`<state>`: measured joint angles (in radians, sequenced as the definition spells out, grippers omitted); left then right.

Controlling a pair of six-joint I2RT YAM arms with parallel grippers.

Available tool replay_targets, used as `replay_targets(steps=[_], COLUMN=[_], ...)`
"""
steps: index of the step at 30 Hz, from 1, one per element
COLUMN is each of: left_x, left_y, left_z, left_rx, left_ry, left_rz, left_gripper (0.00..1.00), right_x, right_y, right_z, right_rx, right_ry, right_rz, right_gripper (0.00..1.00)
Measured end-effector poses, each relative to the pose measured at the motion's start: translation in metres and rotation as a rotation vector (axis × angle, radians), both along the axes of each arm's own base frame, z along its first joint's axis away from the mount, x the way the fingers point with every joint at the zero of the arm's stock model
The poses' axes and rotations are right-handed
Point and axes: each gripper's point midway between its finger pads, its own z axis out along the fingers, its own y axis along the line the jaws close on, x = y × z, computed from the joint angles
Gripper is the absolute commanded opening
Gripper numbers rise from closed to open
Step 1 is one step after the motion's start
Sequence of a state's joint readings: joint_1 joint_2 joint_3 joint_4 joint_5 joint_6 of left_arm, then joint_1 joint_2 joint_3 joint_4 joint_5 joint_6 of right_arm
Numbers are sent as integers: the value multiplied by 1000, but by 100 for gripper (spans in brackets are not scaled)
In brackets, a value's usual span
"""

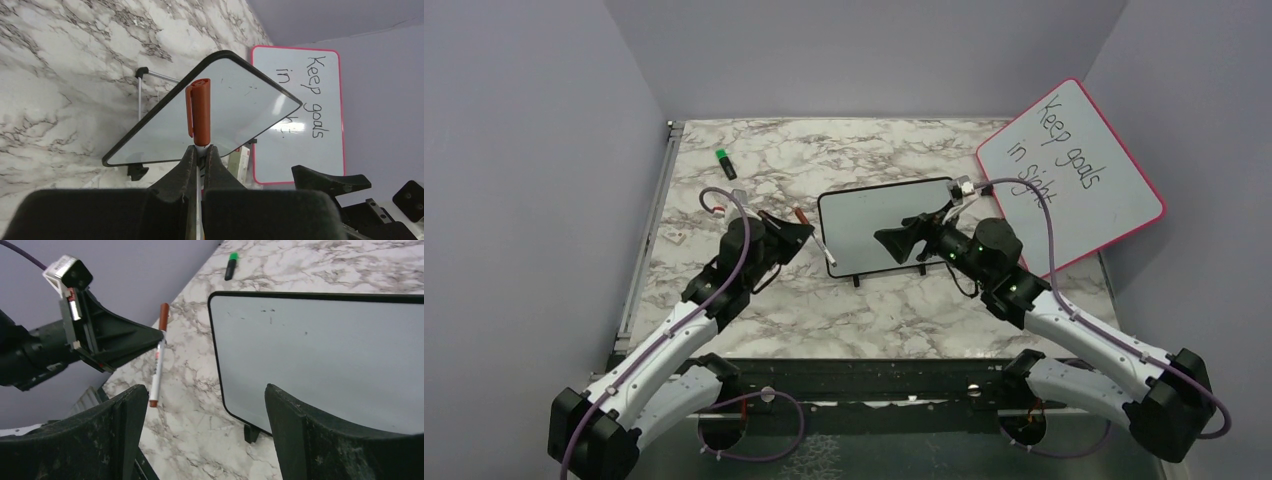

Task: Write a sentence on the whiteboard
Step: Open the whiteboard marker at the center of the board.

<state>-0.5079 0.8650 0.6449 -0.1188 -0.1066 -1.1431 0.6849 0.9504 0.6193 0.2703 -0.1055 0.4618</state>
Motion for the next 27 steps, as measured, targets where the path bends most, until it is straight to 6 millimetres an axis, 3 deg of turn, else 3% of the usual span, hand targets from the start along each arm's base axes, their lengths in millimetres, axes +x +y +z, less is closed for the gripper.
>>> replay_targets(steps=[4, 10, 19, 27], left_x=[-3, -1, -2, -5], left_y=[-15, -27, -43, -46], left_z=[2, 25, 38, 47], left_rx=[-64, -168, -282, -332], left_ry=[-12, -74, -107, -122], left_rz=[6, 41, 80, 119], left_gripper=[0, 0, 0, 0], right_x=[-4, -13, -10, 2], right_y=[23, 52, 72, 80], right_z=[11, 11, 18, 2], right_rx=[49, 87, 172, 178], right_ry=[-9, -2, -15, 17], right_rz=[50, 107, 83, 48], right_gripper=[87, 78, 63, 48])
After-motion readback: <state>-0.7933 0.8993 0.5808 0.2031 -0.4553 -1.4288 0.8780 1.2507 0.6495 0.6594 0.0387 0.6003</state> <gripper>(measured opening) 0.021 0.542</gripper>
